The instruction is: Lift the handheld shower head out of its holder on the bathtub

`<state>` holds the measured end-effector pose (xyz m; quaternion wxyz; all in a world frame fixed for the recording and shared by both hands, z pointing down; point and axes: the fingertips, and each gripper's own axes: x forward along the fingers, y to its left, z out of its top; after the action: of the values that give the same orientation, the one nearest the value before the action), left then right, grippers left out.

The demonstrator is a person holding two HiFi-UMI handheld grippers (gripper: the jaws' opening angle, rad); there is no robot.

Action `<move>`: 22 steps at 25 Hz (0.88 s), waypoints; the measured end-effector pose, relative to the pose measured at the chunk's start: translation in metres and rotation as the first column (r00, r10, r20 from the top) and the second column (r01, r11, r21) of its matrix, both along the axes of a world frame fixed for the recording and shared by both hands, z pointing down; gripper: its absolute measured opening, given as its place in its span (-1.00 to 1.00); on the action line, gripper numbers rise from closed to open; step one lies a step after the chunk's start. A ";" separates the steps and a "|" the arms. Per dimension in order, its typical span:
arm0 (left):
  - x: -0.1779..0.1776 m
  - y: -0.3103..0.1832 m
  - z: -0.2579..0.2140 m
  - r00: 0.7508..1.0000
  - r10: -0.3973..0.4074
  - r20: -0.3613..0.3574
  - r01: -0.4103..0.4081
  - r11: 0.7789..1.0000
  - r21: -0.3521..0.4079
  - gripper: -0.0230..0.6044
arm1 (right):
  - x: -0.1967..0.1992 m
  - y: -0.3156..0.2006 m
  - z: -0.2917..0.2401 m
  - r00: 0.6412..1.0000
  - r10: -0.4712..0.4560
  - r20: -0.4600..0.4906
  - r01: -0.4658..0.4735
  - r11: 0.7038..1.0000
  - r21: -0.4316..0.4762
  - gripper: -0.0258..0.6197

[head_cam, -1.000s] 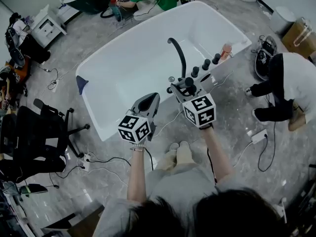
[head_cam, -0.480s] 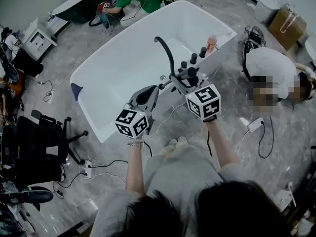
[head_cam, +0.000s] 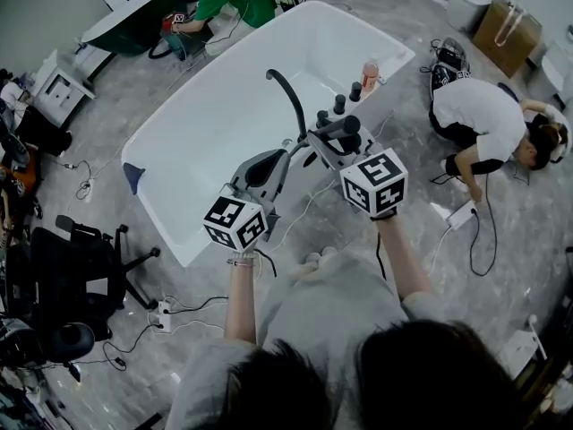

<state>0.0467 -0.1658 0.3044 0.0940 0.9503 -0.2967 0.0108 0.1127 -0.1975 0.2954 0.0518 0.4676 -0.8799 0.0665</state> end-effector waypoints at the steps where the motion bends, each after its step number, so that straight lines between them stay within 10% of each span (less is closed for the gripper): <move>1: 0.002 0.001 -0.004 1.000 0.006 -0.006 -0.006 1.000 0.005 -0.91 | 0.002 0.001 -0.003 1.000 -0.001 0.004 0.001 1.000 0.005 -0.51; 22: 0.046 0.003 -0.020 0.994 0.111 -0.021 -0.110 0.992 0.058 -0.91 | 0.060 0.016 -0.025 0.992 0.122 0.020 -0.123 0.991 0.050 -0.51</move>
<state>0.0922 -0.1624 0.2840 0.0699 0.9676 -0.2427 -0.0037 0.1726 -0.1814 0.2700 0.0284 0.5214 -0.8513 0.0510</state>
